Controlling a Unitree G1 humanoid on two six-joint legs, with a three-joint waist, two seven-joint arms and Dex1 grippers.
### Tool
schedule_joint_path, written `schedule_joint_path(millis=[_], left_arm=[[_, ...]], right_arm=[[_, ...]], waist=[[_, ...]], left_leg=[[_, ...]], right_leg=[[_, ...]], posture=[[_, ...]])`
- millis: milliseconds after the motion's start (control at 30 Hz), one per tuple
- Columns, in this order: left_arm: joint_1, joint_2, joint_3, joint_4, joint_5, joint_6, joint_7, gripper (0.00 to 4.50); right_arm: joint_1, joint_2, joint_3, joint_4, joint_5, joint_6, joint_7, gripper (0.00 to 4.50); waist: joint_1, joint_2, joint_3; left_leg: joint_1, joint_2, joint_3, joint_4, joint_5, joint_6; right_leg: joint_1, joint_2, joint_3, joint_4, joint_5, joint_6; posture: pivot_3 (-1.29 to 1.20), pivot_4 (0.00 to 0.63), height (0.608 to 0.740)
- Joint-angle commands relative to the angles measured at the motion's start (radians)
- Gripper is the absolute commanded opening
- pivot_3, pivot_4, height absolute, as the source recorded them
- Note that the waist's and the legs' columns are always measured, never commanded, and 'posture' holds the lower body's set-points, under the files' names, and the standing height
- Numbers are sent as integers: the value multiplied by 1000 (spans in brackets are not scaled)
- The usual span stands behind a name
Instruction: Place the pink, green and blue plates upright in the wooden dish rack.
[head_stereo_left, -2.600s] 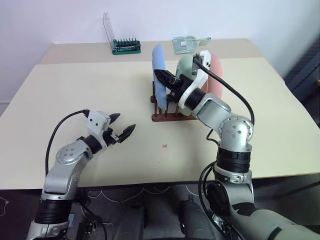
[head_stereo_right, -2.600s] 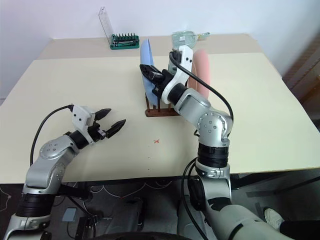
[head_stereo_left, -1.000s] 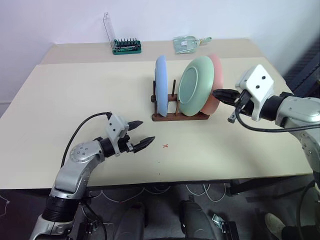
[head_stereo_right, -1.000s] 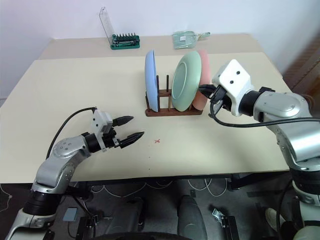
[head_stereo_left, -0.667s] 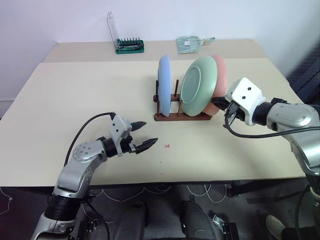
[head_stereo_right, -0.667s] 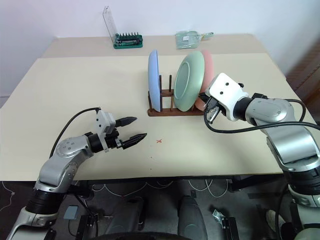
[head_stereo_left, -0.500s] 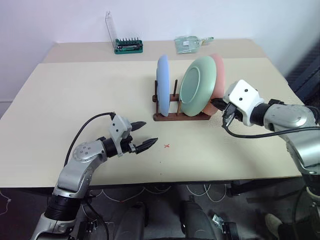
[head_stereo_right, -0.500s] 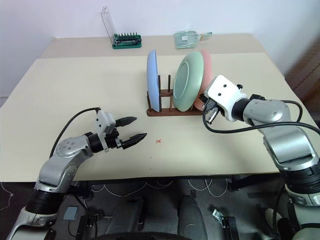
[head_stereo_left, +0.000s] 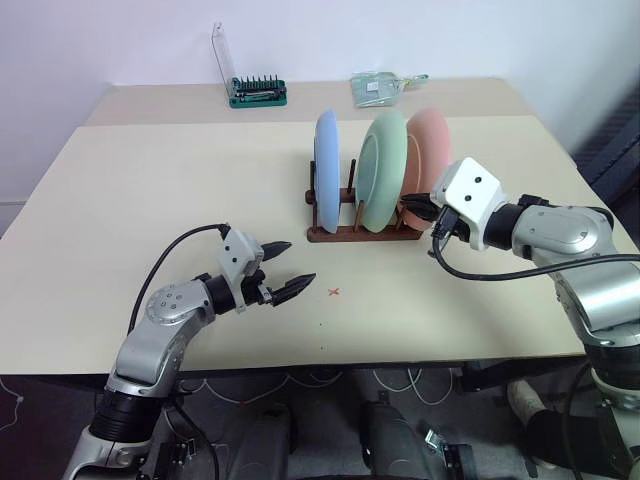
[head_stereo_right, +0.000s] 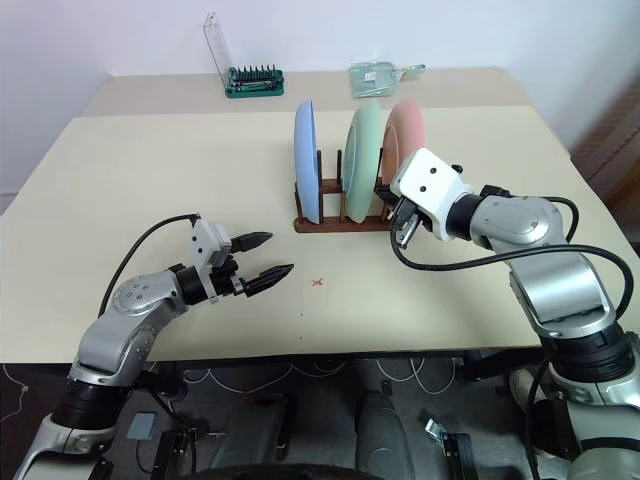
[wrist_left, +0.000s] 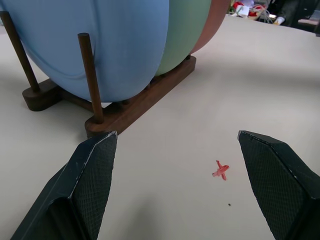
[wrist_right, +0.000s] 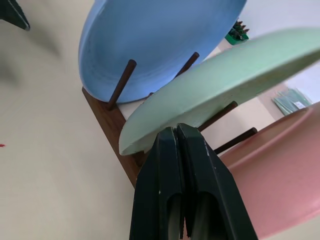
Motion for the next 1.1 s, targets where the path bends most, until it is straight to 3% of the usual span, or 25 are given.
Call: schedule_joint_path(millis=[33, 267, 467, 667, 800, 1100], left_arm=[[-12, -3, -1, -42, -3, 0, 6, 3991], [-19, -6, 0, -37, -3, 0, 17, 3991], [-34, 19, 61, 26, 21, -28, 48, 3991], [-14, 111, 171, 156, 43, -91, 30, 3991], [3, 141, 200, 201, 56, -114, 38, 3991], [96, 130, 221, 136, 54, -105, 64, 3991]], right_arm=[[-30, 5, -28, -32, -6, -26, 2, 40], [-15, -19, -72, -41, 10, -29, 21, 40], [128, -98, -324, -90, 170, 6, 146, 40], [315, -39, -596, 39, 294, 11, 171, 40], [419, -28, -550, 171, 197, -117, 168, 40], [414, 60, -487, 345, 176, -247, 147, 40]], waist=[[0, 0, 0], [0, 0, 0], [10, 0, 0], [3, -1, -1], [-1, 0, 0], [-2, 2, 0]], left_leg=[[0, 0, 0, 0, 0, 0], [0, 0, 0, 0, 0, 0], [-1, -1, -1, 1, 0, 1], [1, -1, 0, 1, -1, 1], [5, -1, 1, 1, -1, 2], [10, 0, 1, 0, -2, 2]], right_leg=[[0, 0, 0, 0, 0, 0], [0, 0, 0, 0, 0, 0], [0, 0, 0, 0, 0, 0], [2, 0, 0, 1, 0, 0], [5, -1, 0, 0, 0, 0], [10, -1, 0, 0, 0, 0]], posture=[[0, 150, 740], [0, 150, 740], [0, 150, 740], [0, 150, 740], [0, 150, 740], [0, 150, 740]])
